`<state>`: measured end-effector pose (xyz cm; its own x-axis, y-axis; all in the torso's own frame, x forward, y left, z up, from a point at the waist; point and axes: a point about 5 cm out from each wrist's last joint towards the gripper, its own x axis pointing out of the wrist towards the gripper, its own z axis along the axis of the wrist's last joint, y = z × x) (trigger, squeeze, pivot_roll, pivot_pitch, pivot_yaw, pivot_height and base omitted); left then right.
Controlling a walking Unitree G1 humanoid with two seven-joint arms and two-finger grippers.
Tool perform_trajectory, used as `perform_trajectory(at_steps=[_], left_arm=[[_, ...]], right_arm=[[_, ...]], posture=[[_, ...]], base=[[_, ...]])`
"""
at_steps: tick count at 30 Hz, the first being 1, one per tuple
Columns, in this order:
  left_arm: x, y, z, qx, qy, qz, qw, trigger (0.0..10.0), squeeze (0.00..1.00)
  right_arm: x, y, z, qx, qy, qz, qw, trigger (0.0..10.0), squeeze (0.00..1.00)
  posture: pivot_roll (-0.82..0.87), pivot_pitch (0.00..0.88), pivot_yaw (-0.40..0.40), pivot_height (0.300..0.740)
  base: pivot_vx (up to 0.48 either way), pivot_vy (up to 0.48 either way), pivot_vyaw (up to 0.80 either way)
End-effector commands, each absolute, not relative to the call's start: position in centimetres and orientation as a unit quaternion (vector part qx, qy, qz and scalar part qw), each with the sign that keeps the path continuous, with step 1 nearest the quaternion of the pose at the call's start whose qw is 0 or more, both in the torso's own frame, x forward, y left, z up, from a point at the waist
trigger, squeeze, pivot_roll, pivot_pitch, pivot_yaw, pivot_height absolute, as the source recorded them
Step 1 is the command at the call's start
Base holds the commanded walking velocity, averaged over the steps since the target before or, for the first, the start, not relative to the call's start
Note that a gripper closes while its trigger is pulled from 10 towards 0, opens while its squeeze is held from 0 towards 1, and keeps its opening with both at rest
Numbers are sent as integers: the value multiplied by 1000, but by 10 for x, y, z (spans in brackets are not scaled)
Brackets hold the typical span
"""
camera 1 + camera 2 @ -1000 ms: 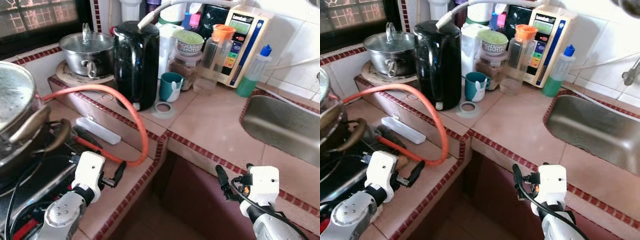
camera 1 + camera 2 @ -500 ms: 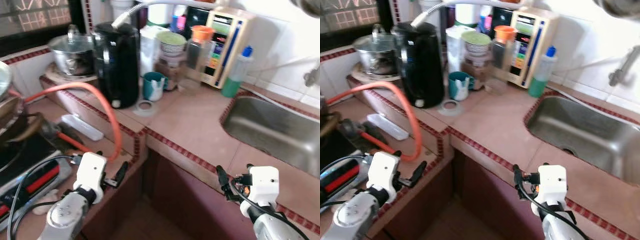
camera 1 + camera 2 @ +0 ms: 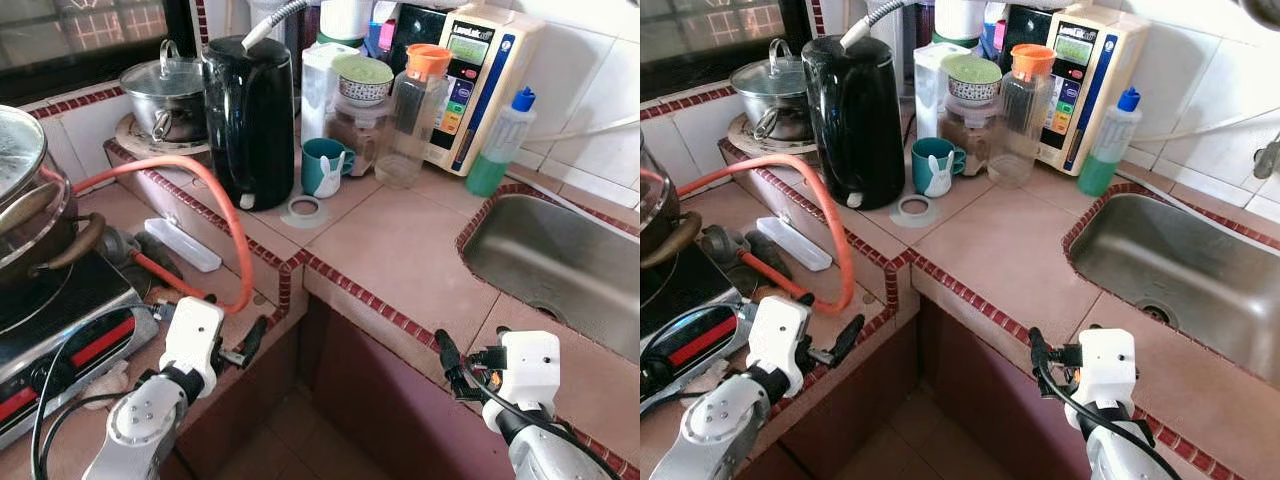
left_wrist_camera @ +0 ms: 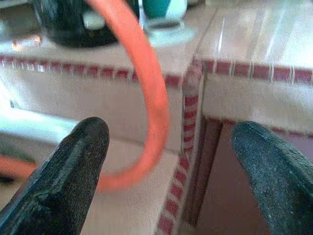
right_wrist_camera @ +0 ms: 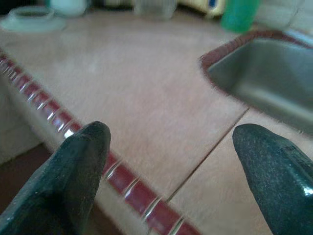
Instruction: Kitchen organization
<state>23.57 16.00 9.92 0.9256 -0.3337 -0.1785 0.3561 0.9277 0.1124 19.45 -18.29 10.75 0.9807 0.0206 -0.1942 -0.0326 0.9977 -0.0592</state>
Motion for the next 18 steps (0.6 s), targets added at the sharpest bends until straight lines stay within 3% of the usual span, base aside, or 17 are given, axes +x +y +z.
perform_trajectory(at_steps=[1, 9, 18], left_arm=[[240, 155, 104, 69, 68, -181, 979, 10000, 0], [246, 142, 116, 57, 43, -196, 978, 10000, 0], [252, 149, 119, 55, 36, -176, 982, 10000, 0]], right_arm=[[195, -187, 116, -37, 83, 0, 996, 10000, 0], [201, -180, 123, -39, 66, 8, 997, 10000, 0], [202, -179, 123, -43, 64, 9, 997, 10000, 0]], posture=[[95, 0, -39, 740], [96, 0, -36, 740], [96, 0, -31, 740]], base=[[0, 0, -800], [0, 0, -800], [0, 0, -800]])
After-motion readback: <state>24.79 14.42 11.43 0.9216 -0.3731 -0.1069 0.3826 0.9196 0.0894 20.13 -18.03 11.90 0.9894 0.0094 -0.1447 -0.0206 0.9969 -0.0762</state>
